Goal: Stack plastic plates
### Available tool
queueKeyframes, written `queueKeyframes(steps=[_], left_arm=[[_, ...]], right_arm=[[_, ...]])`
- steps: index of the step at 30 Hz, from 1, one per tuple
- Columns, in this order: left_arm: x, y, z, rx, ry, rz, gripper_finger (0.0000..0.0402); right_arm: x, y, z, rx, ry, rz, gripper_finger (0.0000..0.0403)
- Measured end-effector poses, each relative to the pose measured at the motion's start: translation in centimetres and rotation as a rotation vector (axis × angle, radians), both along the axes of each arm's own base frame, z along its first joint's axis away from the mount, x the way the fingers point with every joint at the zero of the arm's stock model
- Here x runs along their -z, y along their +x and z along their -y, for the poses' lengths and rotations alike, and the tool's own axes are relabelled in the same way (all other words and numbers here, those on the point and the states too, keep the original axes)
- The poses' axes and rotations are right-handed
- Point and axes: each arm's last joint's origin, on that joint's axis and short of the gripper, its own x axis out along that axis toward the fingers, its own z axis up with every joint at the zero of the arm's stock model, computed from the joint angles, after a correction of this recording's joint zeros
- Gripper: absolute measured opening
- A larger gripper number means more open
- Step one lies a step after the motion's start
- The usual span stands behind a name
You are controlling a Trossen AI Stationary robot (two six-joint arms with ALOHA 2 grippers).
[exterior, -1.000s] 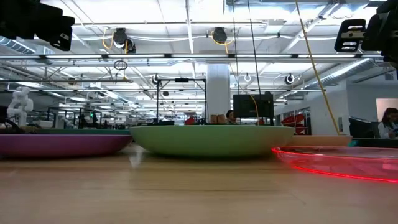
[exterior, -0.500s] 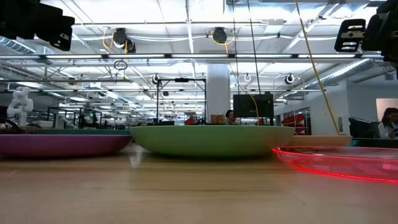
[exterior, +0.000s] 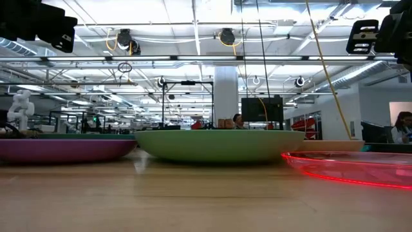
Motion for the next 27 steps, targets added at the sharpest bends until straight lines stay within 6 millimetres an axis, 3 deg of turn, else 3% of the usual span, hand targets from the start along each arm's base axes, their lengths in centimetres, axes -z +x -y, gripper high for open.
queueKeyframes(steps=[8,13,19,21,24,27], left_arm=[[0.0,0.0,0.0,0.0,0.011,0.002,0.0124],[0.0,0.0,-0.1,-0.016,0.213,0.046,0.0124],[-0.3,0.0,-0.1,-0.025,0.321,0.1,0.0124],[-0.4,0.0,0.0,-0.011,0.32,0.113,0.0124],[-1.0,0.0,0.0,0.012,0.269,0.169,0.0124],[-2.3,-0.2,0.0,0.007,0.143,0.269,0.0124]], right_arm=[[0.0,0.0,0.0,0.005,-0.065,0.064,0.0114],[-0.2,0.0,0.0,0.007,-0.068,0.09,0.0114],[-0.2,0.0,0.0,0.003,0.083,-0.063,0.0114],[-0.7,0.3,0.3,0.128,0.211,-0.103,0.0114],[-1.1,0.9,1.4,0.503,0.415,-0.106,0.0114],[-0.9,1.3,1.8,0.652,0.436,-0.113,0.0114]])
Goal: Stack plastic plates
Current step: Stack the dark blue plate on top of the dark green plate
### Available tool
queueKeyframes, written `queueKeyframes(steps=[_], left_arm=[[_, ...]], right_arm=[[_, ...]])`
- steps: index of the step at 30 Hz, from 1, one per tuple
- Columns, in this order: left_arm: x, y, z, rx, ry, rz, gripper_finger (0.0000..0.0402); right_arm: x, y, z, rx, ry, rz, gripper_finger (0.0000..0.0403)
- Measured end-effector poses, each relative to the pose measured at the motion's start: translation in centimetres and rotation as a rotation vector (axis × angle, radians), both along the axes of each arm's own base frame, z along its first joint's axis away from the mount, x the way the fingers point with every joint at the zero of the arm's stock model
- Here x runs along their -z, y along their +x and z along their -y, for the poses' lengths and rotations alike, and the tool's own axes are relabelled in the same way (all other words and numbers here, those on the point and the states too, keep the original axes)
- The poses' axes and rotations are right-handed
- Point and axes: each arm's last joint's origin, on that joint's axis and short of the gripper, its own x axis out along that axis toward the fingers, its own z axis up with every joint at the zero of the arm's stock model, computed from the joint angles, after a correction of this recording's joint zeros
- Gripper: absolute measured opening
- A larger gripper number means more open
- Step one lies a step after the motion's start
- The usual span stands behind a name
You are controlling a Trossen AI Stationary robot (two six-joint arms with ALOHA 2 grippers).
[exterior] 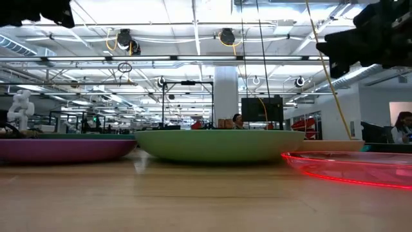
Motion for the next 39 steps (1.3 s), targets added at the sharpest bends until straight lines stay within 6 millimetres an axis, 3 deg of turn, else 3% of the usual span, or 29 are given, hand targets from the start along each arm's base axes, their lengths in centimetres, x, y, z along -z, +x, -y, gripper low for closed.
queueKeyframes(steps=[7,9,20,25,32,35,39], left_arm=[[-1.9,-0.6,-0.1,0.052,-0.173,0.174,0.0124],[-2.2,-0.7,-0.1,0.057,-0.183,0.206,0.0124],[-2.4,-0.8,-0.1,0.056,-0.177,0.23,0.0124],[-2.6,-0.5,0.0,0.095,-0.265,0.214,0.0124],[-4.1,3.2,1.1,0.178,-0.134,0.427,0.0124],[-4.6,5.5,1.4,0.133,-0.13,0.376,0.0124],[-5.0,8.8,1.0,-0.019,-0.244,0.173,0.0124]], right_arm=[[-0.3,0.6,0.1,0.012,0.067,-0.009,0.0114],[-1.3,0.8,0.1,0.011,0.075,0.015,0.0114],[-4.0,1.6,0.4,0.05,0.08,0.012,0.0114],[-5.4,2.1,0.6,0.103,0.053,0.02,0.0114],[-9.0,3.2,1.7,0.231,-0.027,0.009,0.0114],[-10.7,3.6,2.4,0.293,-0.052,-0.046,0.0114],[-13.0,4.0,3.3,0.343,-0.104,-0.073,0.0114]])
